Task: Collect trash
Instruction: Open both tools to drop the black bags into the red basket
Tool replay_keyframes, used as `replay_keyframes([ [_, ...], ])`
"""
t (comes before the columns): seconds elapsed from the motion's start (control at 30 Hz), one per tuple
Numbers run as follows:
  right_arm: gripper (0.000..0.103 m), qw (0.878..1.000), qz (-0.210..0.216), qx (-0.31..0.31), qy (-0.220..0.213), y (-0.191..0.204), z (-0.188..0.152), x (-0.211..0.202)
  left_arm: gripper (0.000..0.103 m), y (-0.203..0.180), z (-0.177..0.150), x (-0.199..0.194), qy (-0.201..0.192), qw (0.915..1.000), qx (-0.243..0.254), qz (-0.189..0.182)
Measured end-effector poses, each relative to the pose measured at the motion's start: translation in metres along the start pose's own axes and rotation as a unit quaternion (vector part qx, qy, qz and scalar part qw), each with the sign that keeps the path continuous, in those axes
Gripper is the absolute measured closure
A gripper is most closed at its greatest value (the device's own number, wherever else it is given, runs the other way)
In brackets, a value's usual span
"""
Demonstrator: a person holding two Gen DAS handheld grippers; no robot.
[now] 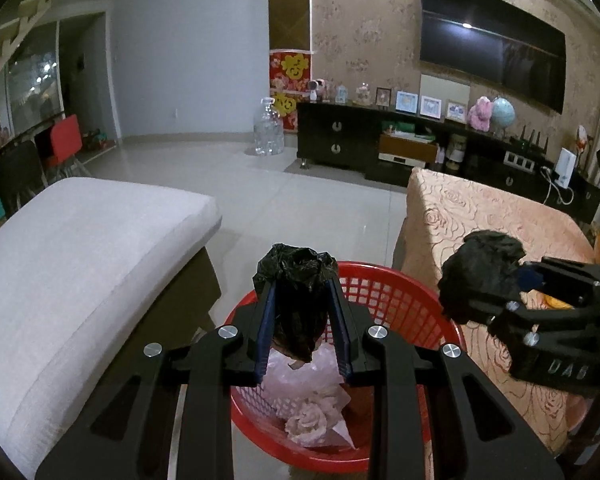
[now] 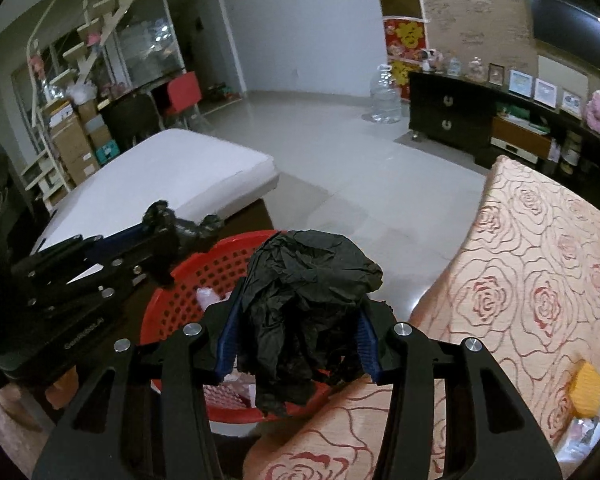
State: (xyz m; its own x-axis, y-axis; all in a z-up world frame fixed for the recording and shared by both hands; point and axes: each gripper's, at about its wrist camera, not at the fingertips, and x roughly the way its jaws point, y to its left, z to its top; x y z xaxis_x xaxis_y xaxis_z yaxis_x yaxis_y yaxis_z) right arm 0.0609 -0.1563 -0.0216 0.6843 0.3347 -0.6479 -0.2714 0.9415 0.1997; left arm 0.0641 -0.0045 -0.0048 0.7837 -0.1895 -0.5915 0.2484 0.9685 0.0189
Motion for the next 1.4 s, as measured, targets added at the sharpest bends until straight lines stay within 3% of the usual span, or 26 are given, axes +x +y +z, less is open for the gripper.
replay_keyframes([
  [0.3, 0.039, 1.0, -0.003, -0.005, 0.021, 0.005, -0.011, 0.014, 0.076, 0.004, -0.003, 0.004, 0.011, 0.9999, 0.002, -0.005],
  [0.53, 0.027, 1.0, 0.008, -0.001, 0.016, 0.003, -0.01, 0.008, 0.042, 0.004, -0.004, 0.004, 0.011, 0.9999, 0.0, -0.009],
  [0.67, 0.026, 1.0, -0.004, 0.012, 0.007, -0.007, -0.01, -0.001, 0.035, 0.008, -0.003, 0.004, 0.008, 0.9999, -0.012, -0.009],
  [1.1, 0.025, 0.996, -0.06, 0.057, -0.028, -0.052, -0.021, -0.043, 0.028, -0.008, 0.0, -0.002, -0.01, 0.9996, -0.007, -0.024],
  [1.4, 0.025, 0.986, -0.125, 0.094, -0.048, -0.099, -0.045, -0.097, 0.028, -0.032, 0.002, -0.004, -0.016, 0.9986, 0.004, -0.051],
])
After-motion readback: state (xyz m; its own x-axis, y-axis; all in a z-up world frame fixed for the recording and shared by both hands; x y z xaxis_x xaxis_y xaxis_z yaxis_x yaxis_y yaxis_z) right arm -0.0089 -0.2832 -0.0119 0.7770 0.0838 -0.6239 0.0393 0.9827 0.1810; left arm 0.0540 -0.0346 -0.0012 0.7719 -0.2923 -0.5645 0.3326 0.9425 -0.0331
